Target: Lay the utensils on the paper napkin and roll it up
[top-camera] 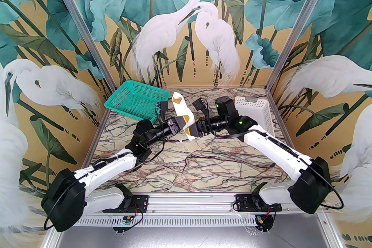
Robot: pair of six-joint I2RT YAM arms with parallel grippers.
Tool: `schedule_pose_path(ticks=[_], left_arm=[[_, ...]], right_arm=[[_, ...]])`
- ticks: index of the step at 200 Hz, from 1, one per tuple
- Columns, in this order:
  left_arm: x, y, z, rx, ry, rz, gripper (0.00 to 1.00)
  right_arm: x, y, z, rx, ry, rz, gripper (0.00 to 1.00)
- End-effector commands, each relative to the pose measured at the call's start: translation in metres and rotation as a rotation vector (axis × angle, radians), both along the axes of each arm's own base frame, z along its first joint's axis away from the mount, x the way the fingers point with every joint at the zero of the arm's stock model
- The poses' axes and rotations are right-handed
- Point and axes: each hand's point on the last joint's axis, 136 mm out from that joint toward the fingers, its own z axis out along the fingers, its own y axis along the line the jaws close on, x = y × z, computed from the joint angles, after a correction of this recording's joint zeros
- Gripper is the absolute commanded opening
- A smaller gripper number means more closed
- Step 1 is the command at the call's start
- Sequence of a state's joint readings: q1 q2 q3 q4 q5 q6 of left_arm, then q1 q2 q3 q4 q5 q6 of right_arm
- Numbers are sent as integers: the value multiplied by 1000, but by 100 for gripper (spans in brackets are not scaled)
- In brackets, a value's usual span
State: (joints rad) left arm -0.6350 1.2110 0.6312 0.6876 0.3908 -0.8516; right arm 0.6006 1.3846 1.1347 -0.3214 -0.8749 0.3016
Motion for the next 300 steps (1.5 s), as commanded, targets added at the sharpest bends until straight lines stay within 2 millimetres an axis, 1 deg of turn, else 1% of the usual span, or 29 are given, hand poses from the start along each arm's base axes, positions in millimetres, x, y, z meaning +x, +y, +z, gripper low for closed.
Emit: schedule_pose_path(ticks=[1, 32, 57, 89, 104, 125, 133, 148, 163, 173, 186, 197, 225, 242, 300], left_arm=[[-2, -3, 23, -47, -50, -33, 0], [-4, -5, 23, -49, -53, -47, 0], [-7, -5, 26, -60, -73, -60, 0], [-12, -6, 32, -72, -95, -88, 0], [-15, -7, 34, -71, -103, -101, 9], [-19, -6, 39, -73, -117, -124, 17], [-20, -4, 40, -75, -117, -126, 22], [-20, 1, 42, -80, -119, -119, 27], [-21, 8, 43, -83, -123, -110, 40], [-21, 11, 44, -88, -126, -105, 46], [-23, 14, 44, -91, -127, -106, 51], [-25, 14, 44, -87, -130, -115, 52], [-25, 8, 44, -90, -120, -158, 55], [-23, 4, 43, -105, -113, -177, 53], [-23, -4, 45, -162, -115, -236, 28]], right_arm=[[-6, 7, 17, 60, -41, 63, 46], [-16, 9, 25, 100, -52, 106, 35], [-18, 7, 28, 108, -67, 107, 26], [-20, 3, 28, 115, -67, 107, 6], [-18, 1, 27, 118, -64, 97, 2], [-14, -6, 26, 129, -60, 77, 0], [-12, -9, 25, 130, -61, 65, 0], [-12, -12, 25, 131, -64, 59, 0], [-14, -14, 25, 131, -69, 60, 0], [-14, -14, 24, 130, -70, 58, 0], [-15, -15, 24, 133, -73, 62, 0], [-17, -14, 25, 141, -71, 71, 0], [-22, -12, 29, 162, -74, 97, 0], [-26, -10, 31, 169, -79, 114, 0], [-36, -6, 27, 162, -66, 160, 0]])
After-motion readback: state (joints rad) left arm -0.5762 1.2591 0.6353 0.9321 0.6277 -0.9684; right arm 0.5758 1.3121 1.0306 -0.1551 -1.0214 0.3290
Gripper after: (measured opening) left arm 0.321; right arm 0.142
